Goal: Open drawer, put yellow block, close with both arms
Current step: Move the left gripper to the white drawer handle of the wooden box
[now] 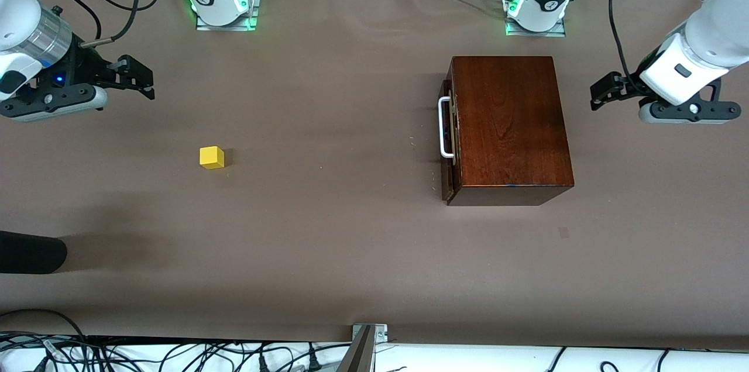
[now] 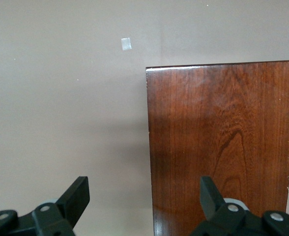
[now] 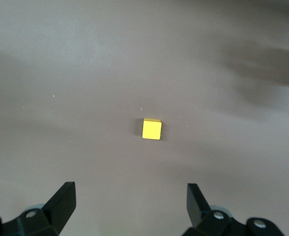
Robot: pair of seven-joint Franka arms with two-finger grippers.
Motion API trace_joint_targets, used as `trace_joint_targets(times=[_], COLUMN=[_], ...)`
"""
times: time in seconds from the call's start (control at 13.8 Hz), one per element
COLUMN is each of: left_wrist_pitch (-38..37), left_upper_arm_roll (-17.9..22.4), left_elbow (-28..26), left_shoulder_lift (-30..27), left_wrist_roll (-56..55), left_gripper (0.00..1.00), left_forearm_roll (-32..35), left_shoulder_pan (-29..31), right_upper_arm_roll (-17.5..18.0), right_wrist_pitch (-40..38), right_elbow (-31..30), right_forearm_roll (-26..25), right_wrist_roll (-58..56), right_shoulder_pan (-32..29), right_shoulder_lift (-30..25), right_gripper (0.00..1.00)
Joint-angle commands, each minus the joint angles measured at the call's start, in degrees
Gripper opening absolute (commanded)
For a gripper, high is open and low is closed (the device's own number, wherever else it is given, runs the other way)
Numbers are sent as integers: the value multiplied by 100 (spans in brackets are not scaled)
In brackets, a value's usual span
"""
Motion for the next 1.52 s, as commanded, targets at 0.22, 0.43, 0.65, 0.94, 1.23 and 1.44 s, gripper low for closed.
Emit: trace_joint_targets(times=[0.22,0.43,0.65,0.94,1.23,1.44], left_wrist_pitch=[-639,-359,379,1109,1234,1234], left_upper_arm_roll=[-819,-1575,-2305,-2483,-2483,-2483], left_elbow=[187,186,186,169,160,64], left_shoulder_lift=[102,365,777,1437,1947,2105], left_wrist_roll=[-109,-862,-2038,-2946,-3799,-3906], left_gripper=[100,100,100,100,100,100], left_forearm_roll=[-112,-120,3,677,987,1347], left_shoulder_pan=[-20,-20,-64,-572,-1056,-1179], right_upper_arm_roll=[5,5,5,5,5,13], right_wrist_pitch=[-34,-34,-34,-34,-7,177], right_elbow=[73,73,73,73,73,82], right_forearm_roll=[-7,-15,-24,-42,-59,-51], right_wrist_roll=[24,24,24,24,24,33], right_shoulder_pan=[-23,-23,-23,-23,-23,-14], right_shoulder_lift=[-4,-4,-4,-4,5,40], right_gripper=[100,100,100,100,100,100])
